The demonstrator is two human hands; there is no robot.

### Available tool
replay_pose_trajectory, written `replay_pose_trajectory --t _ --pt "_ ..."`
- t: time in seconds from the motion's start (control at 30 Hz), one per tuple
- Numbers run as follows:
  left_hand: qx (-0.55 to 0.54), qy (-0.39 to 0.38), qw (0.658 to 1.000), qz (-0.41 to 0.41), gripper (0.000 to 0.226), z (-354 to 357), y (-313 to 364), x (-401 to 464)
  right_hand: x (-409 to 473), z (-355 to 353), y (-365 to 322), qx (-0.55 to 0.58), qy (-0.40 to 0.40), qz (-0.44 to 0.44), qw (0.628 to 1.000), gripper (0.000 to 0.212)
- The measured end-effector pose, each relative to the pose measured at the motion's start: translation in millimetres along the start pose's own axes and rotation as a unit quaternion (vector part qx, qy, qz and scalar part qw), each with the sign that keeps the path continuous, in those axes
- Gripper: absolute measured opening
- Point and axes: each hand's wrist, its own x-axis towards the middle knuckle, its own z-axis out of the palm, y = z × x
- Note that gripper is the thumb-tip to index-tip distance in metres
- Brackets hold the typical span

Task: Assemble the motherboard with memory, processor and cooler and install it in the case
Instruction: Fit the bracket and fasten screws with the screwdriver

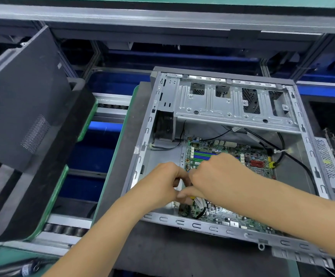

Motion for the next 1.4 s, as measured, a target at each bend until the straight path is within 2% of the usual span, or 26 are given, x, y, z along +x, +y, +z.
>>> replay_pose_trajectory --t 0.07,0.13,0.2,0.23,0.3,0.37,0.53,0.67,0.73,0.8,0.87,0.93,1.0,1.03,1.1,1.23,1.4 --pt "-0.012 -0.009 1.0 0.002 0.027 1 0 1 -4 -1 -2 0.044 0.015 -0.036 0.998 0.023" --pt "-0.039 -0.033 0.999 0.0 0.019 1 1 0 -6 -5 -3 0.069 0.005 -0.074 0.995 0.023" --pt "-0.034 -0.032 0.999 0.003 0.019 1 -1 0 -5 -7 -3 0.048 -0.003 -0.073 0.996 0.017" --pt "-0.021 -0.022 1.0 0.007 0.024 1 -2 1 -3 -8 -3 0.027 0.001 -0.061 0.998 0.02" --pt "-0.001 -0.015 1.0 0.013 0.036 0 -3 2 -1 -7 -3 -0.018 -0.007 -0.032 0.999 0.048" --pt "0.001 -0.028 1.0 0.014 0.038 0 -3 2 0 -3 -4 -0.02 -0.007 -0.003 1.0 0.061" --pt "-0.011 -0.034 0.999 0.031 0.029 2 -3 1 -3 -4 -3 0.013 -0.023 0.059 0.998 0.068" --pt "-0.012 -0.027 0.999 0.04 0.035 1 1 2 -4 -9 -4 0.026 -0.042 0.072 0.996 0.067" --pt "-0.001 -0.033 0.999 0.038 0.04 1 2 2 -5 -8 -4 0.042 -0.072 0.058 0.995 0.063" --pt "0.005 -0.037 0.999 0.023 0.04 2 0 2 -7 -4 -4 0.047 -0.086 0.039 0.994 0.048" --pt "0.024 -0.017 1.0 0.0 0.039 3 -3 3 -8 3 -3 0.058 -0.061 0.022 0.996 0.027" --pt "0.049 0.01 0.999 -0.015 0.039 4 -5 5 -4 8 -3 0.092 -0.052 0.021 0.994 0.015" --pt "0.054 0.043 0.997 -0.03 0.04 4 -4 8 4 12 -4 0.173 -0.054 0.041 0.983 0.011" --pt "0.049 0.06 0.996 -0.04 0.04 4 -4 10 8 15 -3 0.195 -0.03 0.036 0.98 0.01" --pt "0.038 0.085 0.994 -0.054 0.037 5 -6 11 10 19 -3 0.209 -0.017 0.026 0.977 0.023" --pt "0.022 0.11 0.992 -0.059 0.022 8 -11 14 1 13 -6 0.032 -0.042 -0.024 0.998 0.017" --pt "0.029 0.094 0.992 -0.078 0.02 8 -11 13 -9 9 10 0.072 0.001 -0.033 0.997 0.013"
